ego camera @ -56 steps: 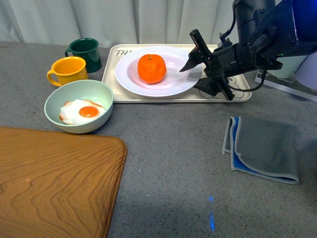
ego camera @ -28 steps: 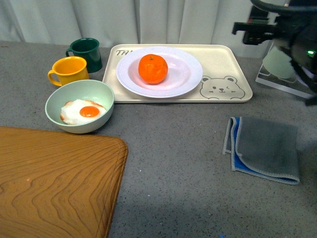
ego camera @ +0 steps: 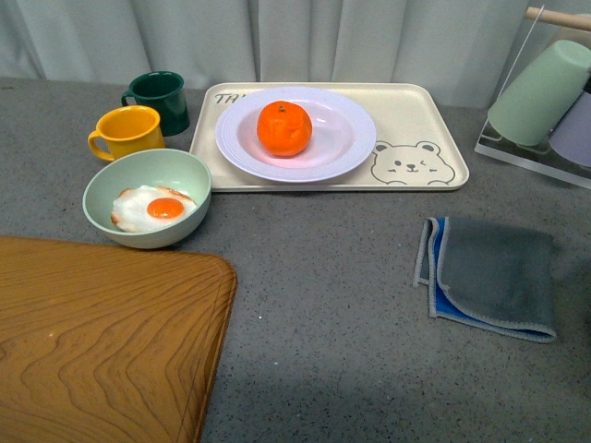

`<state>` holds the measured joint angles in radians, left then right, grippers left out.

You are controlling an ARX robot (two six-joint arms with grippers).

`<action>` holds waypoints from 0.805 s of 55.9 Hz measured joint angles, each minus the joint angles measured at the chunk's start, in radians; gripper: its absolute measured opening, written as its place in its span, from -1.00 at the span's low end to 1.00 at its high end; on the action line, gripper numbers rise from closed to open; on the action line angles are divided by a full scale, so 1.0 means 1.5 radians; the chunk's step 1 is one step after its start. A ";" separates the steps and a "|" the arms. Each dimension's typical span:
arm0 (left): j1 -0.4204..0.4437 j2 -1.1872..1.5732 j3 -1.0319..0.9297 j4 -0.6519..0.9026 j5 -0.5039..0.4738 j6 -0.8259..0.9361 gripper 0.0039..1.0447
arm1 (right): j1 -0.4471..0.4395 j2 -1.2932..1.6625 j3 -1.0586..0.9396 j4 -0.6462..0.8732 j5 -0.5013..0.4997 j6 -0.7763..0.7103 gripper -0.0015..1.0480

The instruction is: Place orange and plate with both arms

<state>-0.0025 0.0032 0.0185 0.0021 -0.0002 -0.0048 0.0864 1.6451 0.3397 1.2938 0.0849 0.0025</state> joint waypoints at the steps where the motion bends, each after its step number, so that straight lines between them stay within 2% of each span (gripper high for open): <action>1: 0.000 0.000 0.000 0.000 0.000 0.000 0.88 | -0.002 -0.011 -0.010 -0.002 -0.001 0.000 -0.98; 11: 0.000 0.000 0.000 0.000 0.000 0.000 0.88 | -0.017 -0.118 -0.086 -0.036 -0.014 0.000 -0.98; 16: 0.000 0.000 0.000 0.000 0.000 0.000 0.88 | -0.043 -0.198 -0.106 -0.110 -0.053 0.000 -0.98; 40: 0.000 0.000 0.000 0.000 0.000 0.000 0.88 | -0.056 -0.428 -0.186 -0.245 -0.054 0.000 -0.98; 45: 0.000 0.000 0.000 0.000 0.000 0.000 0.88 | -0.056 -0.498 -0.201 -0.300 -0.055 0.000 -0.98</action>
<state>-0.0025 0.0032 0.0185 0.0021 -0.0002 -0.0048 0.0017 0.8974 0.0376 0.8433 0.0021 0.0029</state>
